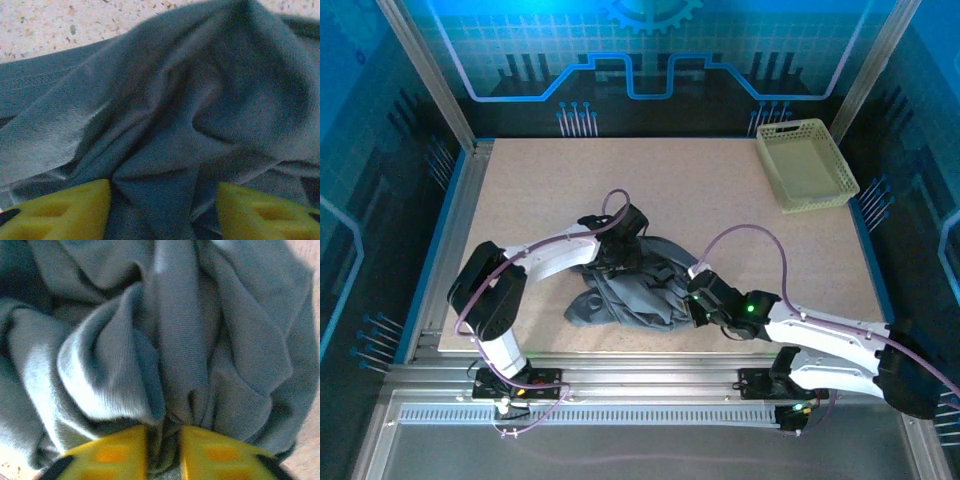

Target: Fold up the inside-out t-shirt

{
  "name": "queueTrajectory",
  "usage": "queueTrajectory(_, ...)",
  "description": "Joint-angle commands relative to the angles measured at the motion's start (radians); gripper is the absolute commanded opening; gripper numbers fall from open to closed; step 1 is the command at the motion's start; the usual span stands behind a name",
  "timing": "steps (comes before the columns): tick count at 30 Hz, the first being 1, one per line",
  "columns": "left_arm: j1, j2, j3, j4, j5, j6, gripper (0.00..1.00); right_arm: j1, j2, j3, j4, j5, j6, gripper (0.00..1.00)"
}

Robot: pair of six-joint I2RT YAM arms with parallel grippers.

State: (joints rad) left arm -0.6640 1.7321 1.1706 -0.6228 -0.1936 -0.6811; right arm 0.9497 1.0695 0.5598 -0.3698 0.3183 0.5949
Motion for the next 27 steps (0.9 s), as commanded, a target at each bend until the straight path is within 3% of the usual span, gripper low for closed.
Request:
queueTrajectory(1,-0.007,-0.003,-0.031,-0.01,0.029,0.006,0.51,-0.023,0.002,0.151,-0.134,0.036,-0.063,0.43)
queueTrajectory(5,-0.011,-0.016,-0.062,0.025,0.048,0.014,0.39,-0.124,0.089,0.305,-0.237,-0.039,-0.117,0.55)
queueTrajectory(14,-0.027,-0.073,-0.116,0.095,0.059,0.029,0.15,-0.162,0.377,0.507,-0.327,-0.116,-0.113,0.56)
queueTrajectory(19,-0.027,-0.13,-0.173,0.161,0.06,0.031,0.07,-0.167,0.543,0.563,-0.368,-0.076,-0.069,0.56)
queueTrajectory(22,-0.028,-0.177,-0.209,0.21,0.061,0.031,0.0,-0.17,0.591,0.584,-0.345,-0.076,-0.07,0.4)
queueTrajectory(26,-0.025,-0.259,-0.246,0.258,0.045,0.05,0.0,-0.177,0.578,0.611,-0.323,-0.069,-0.075,0.05)
queueTrajectory(27,-0.024,-0.282,-0.259,0.271,0.036,0.057,0.0,-0.183,0.565,0.62,-0.326,-0.061,-0.075,0.0)
